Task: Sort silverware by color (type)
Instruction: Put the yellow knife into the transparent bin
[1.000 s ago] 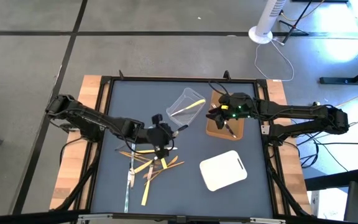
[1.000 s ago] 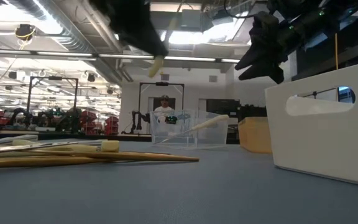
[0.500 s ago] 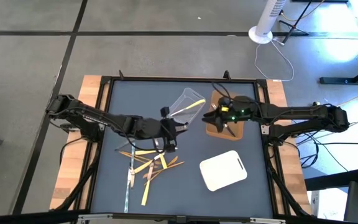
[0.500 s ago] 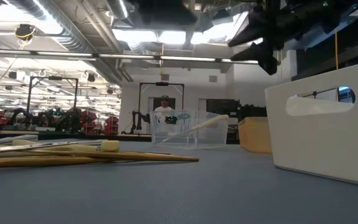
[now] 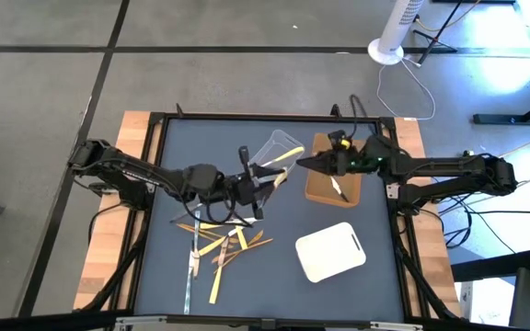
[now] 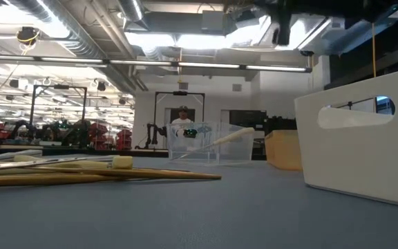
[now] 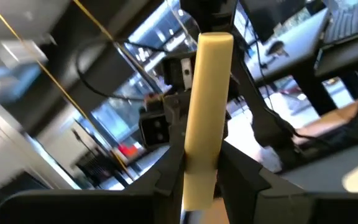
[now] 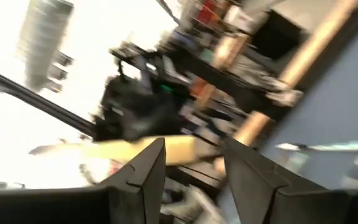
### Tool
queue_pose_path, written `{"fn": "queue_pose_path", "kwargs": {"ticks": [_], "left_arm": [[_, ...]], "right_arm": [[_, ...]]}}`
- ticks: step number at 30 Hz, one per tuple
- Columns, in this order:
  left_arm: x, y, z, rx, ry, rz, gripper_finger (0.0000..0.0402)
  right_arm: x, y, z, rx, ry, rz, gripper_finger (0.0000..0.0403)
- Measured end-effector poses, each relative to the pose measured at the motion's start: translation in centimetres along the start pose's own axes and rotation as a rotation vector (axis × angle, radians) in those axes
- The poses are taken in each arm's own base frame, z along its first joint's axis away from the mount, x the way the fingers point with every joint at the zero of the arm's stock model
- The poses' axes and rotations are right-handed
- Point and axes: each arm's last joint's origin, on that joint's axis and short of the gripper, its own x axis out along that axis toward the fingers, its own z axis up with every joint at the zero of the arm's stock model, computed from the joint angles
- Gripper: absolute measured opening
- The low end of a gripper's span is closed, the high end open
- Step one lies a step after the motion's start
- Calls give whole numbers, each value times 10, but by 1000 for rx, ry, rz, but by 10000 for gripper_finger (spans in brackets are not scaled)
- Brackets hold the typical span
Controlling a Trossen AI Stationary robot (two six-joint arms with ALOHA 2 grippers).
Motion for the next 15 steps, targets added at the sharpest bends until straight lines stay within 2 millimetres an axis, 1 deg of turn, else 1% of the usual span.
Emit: {"fn": "queue_pose_path", "kwargs": {"ticks": [3,6,11,15], "left_arm": [[0,4,5,49,-54,27,73],[0,8,9,111,-113,56,73],[2,17,12,162,-246,47,73],[6,24,6,177,-269,35,73]], "right_arm": [[0,8,4,59,-35,80,150],[-1,12,6,77,-52,125,150],[-1,13,7,79,-94,120,150],[0,11,8,82,-138,104,150]]}}
